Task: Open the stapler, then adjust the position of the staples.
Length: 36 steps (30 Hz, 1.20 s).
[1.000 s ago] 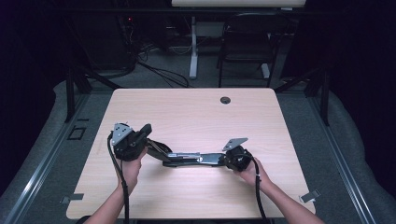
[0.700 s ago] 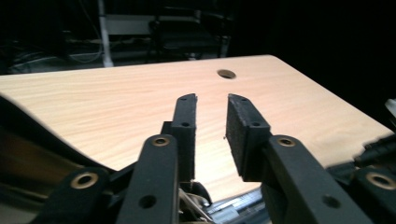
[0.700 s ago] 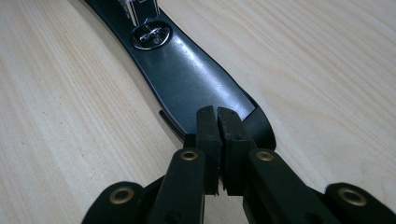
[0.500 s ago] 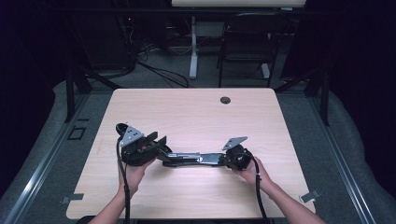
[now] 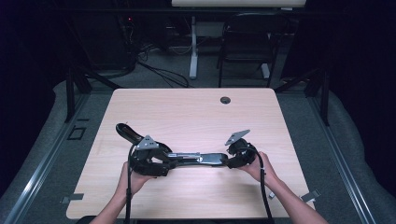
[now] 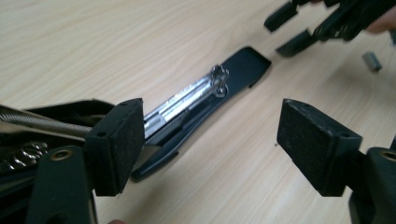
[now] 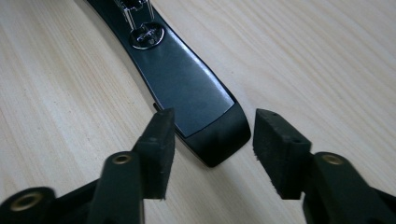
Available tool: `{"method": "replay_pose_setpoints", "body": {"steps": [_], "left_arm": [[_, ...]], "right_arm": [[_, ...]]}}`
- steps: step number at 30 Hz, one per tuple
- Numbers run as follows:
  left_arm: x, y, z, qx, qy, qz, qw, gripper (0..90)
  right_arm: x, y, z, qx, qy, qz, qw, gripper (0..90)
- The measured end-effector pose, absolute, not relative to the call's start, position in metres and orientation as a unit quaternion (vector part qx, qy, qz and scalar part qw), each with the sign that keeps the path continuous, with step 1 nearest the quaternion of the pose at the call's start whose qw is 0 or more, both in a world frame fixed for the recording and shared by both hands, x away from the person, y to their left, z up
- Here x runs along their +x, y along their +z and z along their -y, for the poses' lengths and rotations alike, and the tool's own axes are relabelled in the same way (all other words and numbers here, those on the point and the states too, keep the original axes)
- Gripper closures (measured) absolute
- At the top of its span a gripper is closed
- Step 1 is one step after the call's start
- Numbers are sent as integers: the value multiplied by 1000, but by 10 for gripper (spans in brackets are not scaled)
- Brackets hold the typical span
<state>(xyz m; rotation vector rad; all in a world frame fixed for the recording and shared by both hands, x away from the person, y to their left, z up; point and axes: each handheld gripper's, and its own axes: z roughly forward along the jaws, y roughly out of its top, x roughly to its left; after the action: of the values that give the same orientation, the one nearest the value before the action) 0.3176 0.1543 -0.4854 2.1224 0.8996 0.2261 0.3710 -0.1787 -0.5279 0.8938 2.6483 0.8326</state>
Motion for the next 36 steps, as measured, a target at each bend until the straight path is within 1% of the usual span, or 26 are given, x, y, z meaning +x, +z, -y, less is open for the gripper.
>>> {"method": "replay_pose_setpoints", "body": {"steps": [5,8,12,14,15,16,21,28,36], "left_arm": [[316,-489,-159,848,79,-356,384,174],[315,-490,-163,851,75,-359,377,157],[312,-491,-167,853,70,-360,372,141],[311,-493,-169,854,68,-361,367,123],[310,-493,-170,856,66,-361,364,111],[310,-494,-171,857,65,-361,360,106],[307,-498,-176,861,64,-368,346,68],[305,-499,-182,860,64,-376,339,57],[305,-500,-182,861,61,-378,335,33]], "right_arm": [[368,-521,187,306,282,-901,120,362],[367,-518,191,304,271,-906,115,340],[362,-513,196,304,243,-916,97,280],[356,-509,200,302,238,-918,100,245],[353,-506,203,298,237,-919,102,195],[351,-503,205,299,235,-919,107,173],[340,-494,219,322,258,-903,118,116],[321,-492,238,361,245,-893,112,100],[308,-500,261,392,216,-890,88,95]]}}
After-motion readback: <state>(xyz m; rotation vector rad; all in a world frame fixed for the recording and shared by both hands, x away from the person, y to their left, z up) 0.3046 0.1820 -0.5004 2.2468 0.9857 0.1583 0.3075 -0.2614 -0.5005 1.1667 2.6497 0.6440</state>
